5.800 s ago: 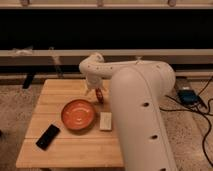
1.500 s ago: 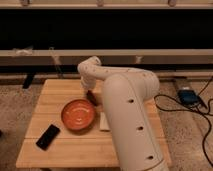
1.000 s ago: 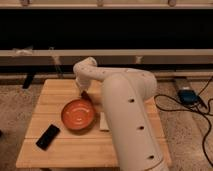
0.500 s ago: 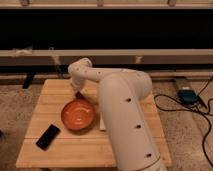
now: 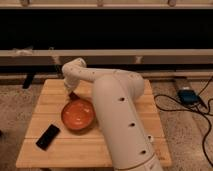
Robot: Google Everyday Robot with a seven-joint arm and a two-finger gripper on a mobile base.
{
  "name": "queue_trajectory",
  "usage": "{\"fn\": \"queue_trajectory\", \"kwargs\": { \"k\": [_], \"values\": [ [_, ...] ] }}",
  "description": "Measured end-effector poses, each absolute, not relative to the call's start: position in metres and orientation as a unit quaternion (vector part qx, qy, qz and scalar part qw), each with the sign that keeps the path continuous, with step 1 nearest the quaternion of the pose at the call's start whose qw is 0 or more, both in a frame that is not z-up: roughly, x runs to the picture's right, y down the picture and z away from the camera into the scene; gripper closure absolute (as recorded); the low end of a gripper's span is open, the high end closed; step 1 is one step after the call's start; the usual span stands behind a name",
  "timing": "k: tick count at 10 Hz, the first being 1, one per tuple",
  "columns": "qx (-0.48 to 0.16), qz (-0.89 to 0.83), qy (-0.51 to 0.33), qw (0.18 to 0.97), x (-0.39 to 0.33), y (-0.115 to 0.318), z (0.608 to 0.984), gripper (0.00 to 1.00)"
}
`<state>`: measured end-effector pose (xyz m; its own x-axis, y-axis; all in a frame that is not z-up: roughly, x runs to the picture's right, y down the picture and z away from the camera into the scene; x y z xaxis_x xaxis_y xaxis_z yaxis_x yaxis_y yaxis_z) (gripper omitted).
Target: Drag the pepper across the table
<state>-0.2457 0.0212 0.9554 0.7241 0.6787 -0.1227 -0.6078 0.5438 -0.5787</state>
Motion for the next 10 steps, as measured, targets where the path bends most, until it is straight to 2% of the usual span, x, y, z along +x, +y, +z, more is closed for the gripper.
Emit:
{"fn": "queue_trajectory", "kwargs": {
  "k": [2, 4, 6, 7, 10],
  "values": [
    [-0.313, 0.345, -0.073, 0.882, -0.264, 0.020, 0.958, 0.62],
    [-0.318, 0.325, -0.088, 0.886, -0.280, 0.020, 0.958, 0.45],
    [-0.325, 0.298, -0.110, 0.891, -0.303, 0.020, 0.954, 0.24],
    [-0.327, 0.286, -0.119, 0.893, -0.312, 0.020, 0.951, 0.20],
    [-0.338, 0.259, -0.140, 0.894, -0.327, 0.020, 0.945, 0.20]
  ]
}}
